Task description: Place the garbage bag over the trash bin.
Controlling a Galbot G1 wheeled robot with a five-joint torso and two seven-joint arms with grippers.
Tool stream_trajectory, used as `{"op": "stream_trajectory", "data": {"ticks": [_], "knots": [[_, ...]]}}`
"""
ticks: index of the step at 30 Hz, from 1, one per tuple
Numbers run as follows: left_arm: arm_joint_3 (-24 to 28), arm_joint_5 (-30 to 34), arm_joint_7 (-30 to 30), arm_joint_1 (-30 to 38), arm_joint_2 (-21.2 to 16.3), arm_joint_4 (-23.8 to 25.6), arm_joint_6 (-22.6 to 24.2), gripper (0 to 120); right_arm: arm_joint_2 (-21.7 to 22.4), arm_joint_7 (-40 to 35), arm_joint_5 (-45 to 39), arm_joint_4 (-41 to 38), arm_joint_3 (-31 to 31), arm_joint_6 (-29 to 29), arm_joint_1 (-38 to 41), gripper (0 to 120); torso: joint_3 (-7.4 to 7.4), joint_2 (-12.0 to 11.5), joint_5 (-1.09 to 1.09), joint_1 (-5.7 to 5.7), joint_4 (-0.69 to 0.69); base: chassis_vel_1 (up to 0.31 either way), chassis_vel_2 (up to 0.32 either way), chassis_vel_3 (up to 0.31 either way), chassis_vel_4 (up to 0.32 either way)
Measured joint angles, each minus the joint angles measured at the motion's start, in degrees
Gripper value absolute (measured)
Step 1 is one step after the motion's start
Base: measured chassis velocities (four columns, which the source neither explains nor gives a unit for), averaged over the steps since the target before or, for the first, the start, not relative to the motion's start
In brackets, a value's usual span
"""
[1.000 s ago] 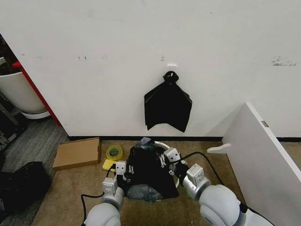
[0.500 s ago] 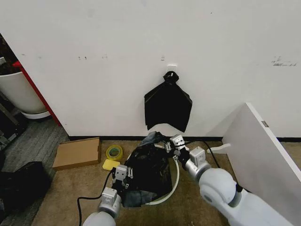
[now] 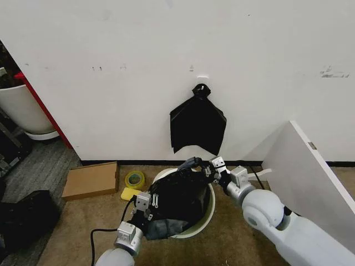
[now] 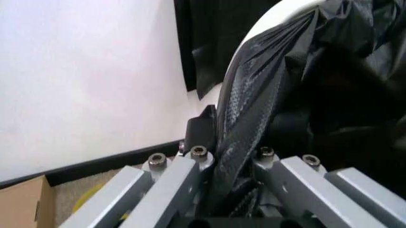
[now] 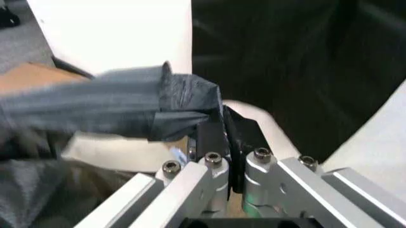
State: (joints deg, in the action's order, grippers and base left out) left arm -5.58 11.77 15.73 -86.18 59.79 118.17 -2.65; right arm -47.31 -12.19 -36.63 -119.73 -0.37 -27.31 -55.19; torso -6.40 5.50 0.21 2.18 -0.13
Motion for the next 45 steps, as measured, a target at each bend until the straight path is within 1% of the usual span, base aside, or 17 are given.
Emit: {"op": "stream_trajectory", "data": {"ticks": [2,6,8,9,13,17,21,24,28,37,42,45], "knots": [[0.3,-0.1,-0.7,-0.3,-0.2,0.0,0.3,3,0.5,1.2,0.0,-0.7,-0.9,0.6,2.0,0,0.0,0.0,0.0,0.0,0.0,0.0,0.0,0.0,0.0],[0.7,0.5,-0.7,-0.2,0.0,0.0,1.3,3,0.4,4.0,1.7,-2.2,-1.4,2.5,1.9,0,0.0,0.0,0.0,0.0,0.0,0.0,0.0,0.0,0.0],[0.7,0.5,-0.7,-0.2,0.0,0.0,1.4,3,0.4,4.2,1.8,-2.3,-1.4,2.7,1.9,0,0.0,0.0,0.0,0.0,0.0,0.0,0.0,0.0,0.0],[0.7,0.7,-0.7,-0.2,0.0,-0.1,1.6,3,0.6,5.5,2.4,-2.9,-1.5,3.8,1.7,0,0.0,0.0,0.0,0.0,0.0,0.0,0.0,0.0,0.0],[1.5,0.4,-2.7,-0.2,-0.1,-0.2,1.9,3,0.3,6.0,2.7,-2.2,-2.1,5.2,2.7,0,0.01,0.0,-0.01,0.0,0.0,0.0,0.0,0.0,0.0],[1.8,-0.9,-4.0,-0.4,-0.3,-0.1,2.2,3,-0.4,4.5,1.9,-1.0,-2.2,4.8,3.6,0,0.01,0.0,0.0,0.0,0.0,0.0,0.0,0.0,0.0],[1.6,-2.8,-5.4,-1.0,-0.8,-0.1,1.3,3,-1.1,1.5,0.6,1.7,-2.4,1.7,4.7,0,0.0,0.0,0.0,0.0,0.0,0.0,0.0,0.0,0.0],[1.5,-3.3,-5.8,-1.3,-1.0,-0.1,0.5,3,-1.0,1.0,0.7,3.0,-2.4,0.7,4.7,0,0.0,0.0,0.01,0.0,0.0,0.0,0.0,0.0,0.0],[1.2,-3.1,-5.1,-1.5,-0.7,-0.1,-0.9,3,-0.5,0.9,1.4,4.8,-1.3,0.7,3.3,0,0.0,0.0,0.01,0.0,0.0,0.0,0.0,0.0,0.0],[1.0,-0.9,-2.8,-1.2,0.4,-0.4,-1.6,3,1.1,1.2,1.5,4.6,1.0,1.2,-0.8,0,0.0,0.0,0.0,0.0,0.0,0.0,0.0,0.0,0.0],[0.4,3.1,-0.7,-0.4,1.2,0.2,-1.7,3,1.8,1.2,-0.5,3.2,3.2,1.2,-4.4,0,0.0,0.0,0.0,0.0,0.0,0.0,0.0,0.0,0.0],[0.3,3.6,-0.3,-0.5,1.3,0.3,-1.7,3,2.0,1.4,-1.0,2.9,4.2,1.2,-5.4,0,0.0,0.0,0.0,0.0,0.0,0.0,0.0,0.0,0.0]]}}
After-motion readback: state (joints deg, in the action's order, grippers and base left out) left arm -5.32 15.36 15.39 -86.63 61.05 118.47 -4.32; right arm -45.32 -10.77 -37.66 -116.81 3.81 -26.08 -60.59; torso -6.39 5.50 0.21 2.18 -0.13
